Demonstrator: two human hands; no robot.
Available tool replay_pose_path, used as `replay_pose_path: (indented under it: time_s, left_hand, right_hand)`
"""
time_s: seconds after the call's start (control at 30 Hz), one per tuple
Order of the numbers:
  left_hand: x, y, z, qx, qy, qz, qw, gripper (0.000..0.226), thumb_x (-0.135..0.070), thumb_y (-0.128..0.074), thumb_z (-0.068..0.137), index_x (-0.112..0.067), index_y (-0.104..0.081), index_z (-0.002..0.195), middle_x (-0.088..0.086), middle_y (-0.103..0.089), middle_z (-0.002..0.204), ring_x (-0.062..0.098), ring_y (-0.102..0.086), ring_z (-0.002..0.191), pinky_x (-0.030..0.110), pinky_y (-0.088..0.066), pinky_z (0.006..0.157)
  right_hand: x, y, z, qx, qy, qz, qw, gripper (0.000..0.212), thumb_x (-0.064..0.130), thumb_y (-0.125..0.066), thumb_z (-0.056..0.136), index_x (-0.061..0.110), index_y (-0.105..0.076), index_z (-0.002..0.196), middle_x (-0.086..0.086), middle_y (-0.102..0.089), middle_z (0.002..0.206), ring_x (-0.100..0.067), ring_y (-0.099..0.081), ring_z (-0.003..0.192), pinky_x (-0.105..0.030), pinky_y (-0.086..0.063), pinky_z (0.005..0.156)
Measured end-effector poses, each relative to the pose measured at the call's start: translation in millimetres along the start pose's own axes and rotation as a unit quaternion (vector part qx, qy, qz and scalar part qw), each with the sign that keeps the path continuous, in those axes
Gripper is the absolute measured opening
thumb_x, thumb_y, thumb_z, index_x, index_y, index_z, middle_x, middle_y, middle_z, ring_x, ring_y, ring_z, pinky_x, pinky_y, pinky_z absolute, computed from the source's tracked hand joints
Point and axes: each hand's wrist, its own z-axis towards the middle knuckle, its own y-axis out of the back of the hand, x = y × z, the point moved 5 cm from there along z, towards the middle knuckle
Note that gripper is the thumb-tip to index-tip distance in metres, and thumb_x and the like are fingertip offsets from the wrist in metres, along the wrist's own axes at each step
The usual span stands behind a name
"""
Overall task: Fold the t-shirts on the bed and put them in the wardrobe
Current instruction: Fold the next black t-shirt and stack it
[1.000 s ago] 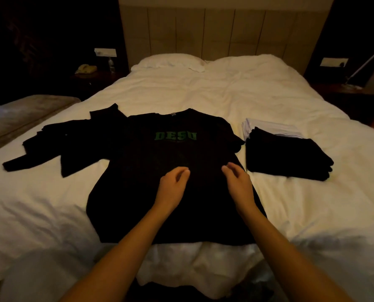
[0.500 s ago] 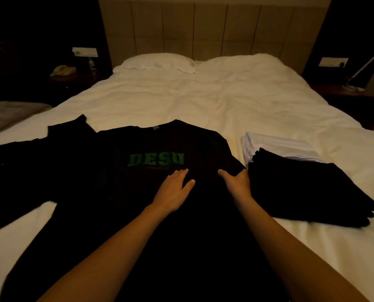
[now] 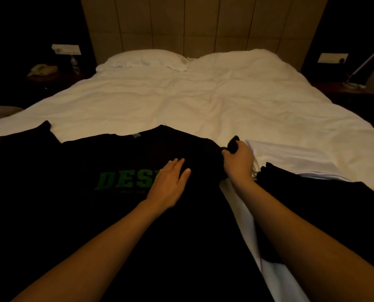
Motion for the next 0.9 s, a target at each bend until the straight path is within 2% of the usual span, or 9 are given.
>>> replay_pose_path:
  time_s: [0.07,0.3,0.43,0.53,0.57,0.67,0.8,0.87,0.9]
  left_hand:
    - [-8,-1,16,-0.007,-0.011,0.009,1.0,0.057,-0.048,-0.027,0.104,-0.022,-0.025,0.155,0.002,-0.022,0.162,0.017,-0.013,0.15,0.044,-0.01,0.123]
    - [-38,-24,52,0.023,-0.067,0.095,0.993,0.056,-0.05,-0.02,0.104,-0.029,-0.016,0.156,0.0,-0.017,0.163,0.016,-0.007,0.151,0.043,-0.002,0.12]
    - [-35,-39,59,0.061,-0.042,0.143,0.987,0.057,-0.055,-0.017,0.103,-0.034,-0.012,0.156,0.0,-0.014,0.164,0.019,-0.008,0.151,0.047,-0.003,0.12]
    - [-32,-45,62,0.081,-0.035,0.176,0.98,0.059,-0.058,-0.014,0.101,-0.035,-0.014,0.156,0.0,-0.014,0.164,0.019,-0.011,0.151,0.049,-0.003,0.12]
    - [-32,-46,64,0.088,-0.033,0.185,0.978,0.06,-0.059,-0.013,0.1,-0.035,-0.016,0.155,0.0,-0.015,0.164,0.02,-0.012,0.15,0.05,-0.003,0.12]
    - [-36,-48,70,0.094,-0.032,0.204,0.974,0.062,-0.06,-0.013,0.1,-0.031,-0.024,0.154,0.001,-0.018,0.163,0.022,-0.016,0.149,0.052,-0.007,0.119]
    - [-39,-51,78,0.09,-0.033,0.193,0.976,0.062,-0.058,-0.014,0.101,-0.028,-0.022,0.155,0.003,-0.019,0.163,0.022,-0.015,0.15,0.048,-0.008,0.121]
    - [-39,-54,84,0.094,-0.033,0.186,0.978,0.062,-0.057,-0.014,0.101,-0.029,-0.018,0.156,0.004,-0.016,0.163,0.022,-0.012,0.151,0.047,-0.006,0.122]
    - [-40,-55,87,0.093,-0.033,0.18,0.979,0.061,-0.057,-0.014,0.101,-0.03,-0.015,0.156,0.003,-0.015,0.164,0.022,-0.01,0.151,0.047,-0.005,0.122]
  right_hand:
    - [19,9,19,-0.008,0.006,-0.002,1.0,0.035,0.01,-0.056,0.095,0.003,-0.055,0.129,-0.014,-0.06,0.127,-0.032,-0.056,0.117,-0.025,-0.038,0.082]
    - [53,54,89,-0.022,0.022,-0.071,0.997,0.035,0.01,-0.063,0.091,0.005,-0.053,0.123,-0.014,-0.057,0.125,-0.033,-0.056,0.115,-0.03,-0.037,0.075]
    - [39,79,117,0.011,0.004,-0.118,0.993,0.058,0.008,-0.068,0.089,0.0,-0.04,0.139,-0.018,-0.051,0.134,-0.035,-0.052,0.122,-0.035,-0.043,0.082]
    - [9,89,126,0.028,-0.059,-0.123,0.99,0.049,0.009,-0.071,0.087,-0.009,-0.05,0.127,-0.022,-0.06,0.116,-0.038,-0.059,0.109,-0.04,-0.049,0.081]
    - [-2,90,125,0.034,-0.08,-0.114,0.99,0.044,0.008,-0.071,0.087,-0.011,-0.053,0.122,-0.021,-0.059,0.109,-0.039,-0.059,0.107,-0.042,-0.049,0.084]
    - [-33,86,117,0.051,-0.145,-0.035,0.988,0.033,0.004,-0.068,0.089,-0.014,-0.051,0.113,-0.024,-0.056,0.105,-0.04,-0.058,0.107,-0.046,-0.048,0.091]
    - [-60,82,112,0.02,-0.209,0.133,0.969,0.02,0.001,-0.067,0.088,-0.005,-0.051,0.099,-0.02,-0.057,0.089,-0.037,-0.06,0.089,-0.043,-0.051,0.078]
    - [-61,84,117,-0.008,-0.186,0.172,0.967,0.018,0.005,-0.071,0.085,-0.001,-0.059,0.096,-0.024,-0.063,0.097,-0.037,-0.064,0.088,-0.041,-0.054,0.073]
    - [-60,84,119,-0.015,-0.168,0.194,0.966,0.025,0.007,-0.073,0.084,0.0,-0.061,0.104,-0.024,-0.064,0.104,-0.037,-0.065,0.092,-0.041,-0.055,0.074]
